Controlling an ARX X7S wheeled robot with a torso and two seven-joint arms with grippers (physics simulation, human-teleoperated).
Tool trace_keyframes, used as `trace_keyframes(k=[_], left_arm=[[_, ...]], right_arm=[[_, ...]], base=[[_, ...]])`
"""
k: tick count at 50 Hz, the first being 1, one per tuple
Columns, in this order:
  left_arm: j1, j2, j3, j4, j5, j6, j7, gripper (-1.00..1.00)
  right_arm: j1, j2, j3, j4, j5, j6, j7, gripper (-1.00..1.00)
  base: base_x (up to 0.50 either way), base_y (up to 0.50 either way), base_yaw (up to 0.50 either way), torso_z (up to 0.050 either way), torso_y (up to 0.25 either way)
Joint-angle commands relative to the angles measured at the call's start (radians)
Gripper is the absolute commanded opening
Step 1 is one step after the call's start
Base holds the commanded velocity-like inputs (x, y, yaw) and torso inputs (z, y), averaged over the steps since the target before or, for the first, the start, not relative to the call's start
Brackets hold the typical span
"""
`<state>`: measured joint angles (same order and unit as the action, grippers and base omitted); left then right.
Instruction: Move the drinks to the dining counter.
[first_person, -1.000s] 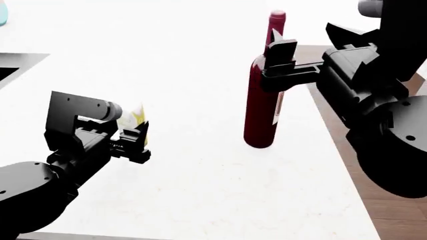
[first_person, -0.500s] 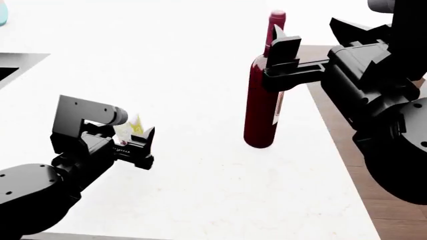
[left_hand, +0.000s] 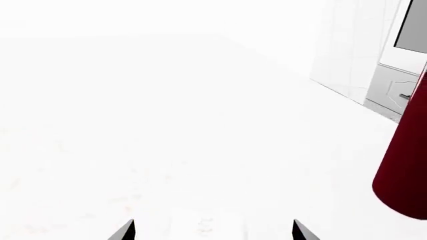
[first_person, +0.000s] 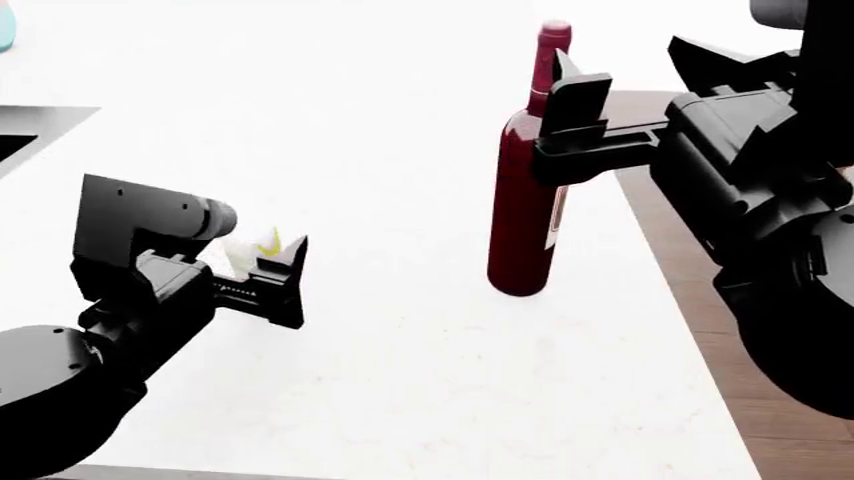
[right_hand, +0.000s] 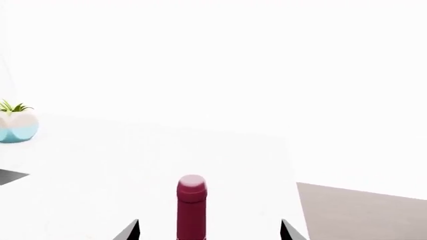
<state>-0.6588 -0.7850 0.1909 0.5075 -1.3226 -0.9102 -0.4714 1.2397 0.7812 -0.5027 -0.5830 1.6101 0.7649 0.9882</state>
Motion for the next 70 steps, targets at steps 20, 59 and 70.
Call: trace_keyframes(k=[20,59,70], left_arm=[[-0.049,-0.139,-0.192,0.311,-0.302,0.059,-0.227,1.0],[-0.059,-0.122,-0.198,0.324,-0.291,0.084,-0.231,1.0],[-0.029,-0.125,-0.208,0.327,-0.28,0.09,-0.22,1.0]], right_arm=[[0.092,0.039,0.025,-0.103,0.121,0.0,0.24,1.0],[-0.016,0.076,0.066,-0.158,0.008,-0.052,0.177,1.0],[0.012,0.075,0.036,-0.153,-0.002,-0.009,0.203,1.0]], base=[[0.0,0.0,0.0,0.0,0.0],[0.35,0.01,0.0,0.0,0.0],[0.5,-0.13,0.0,0.0,0.0]])
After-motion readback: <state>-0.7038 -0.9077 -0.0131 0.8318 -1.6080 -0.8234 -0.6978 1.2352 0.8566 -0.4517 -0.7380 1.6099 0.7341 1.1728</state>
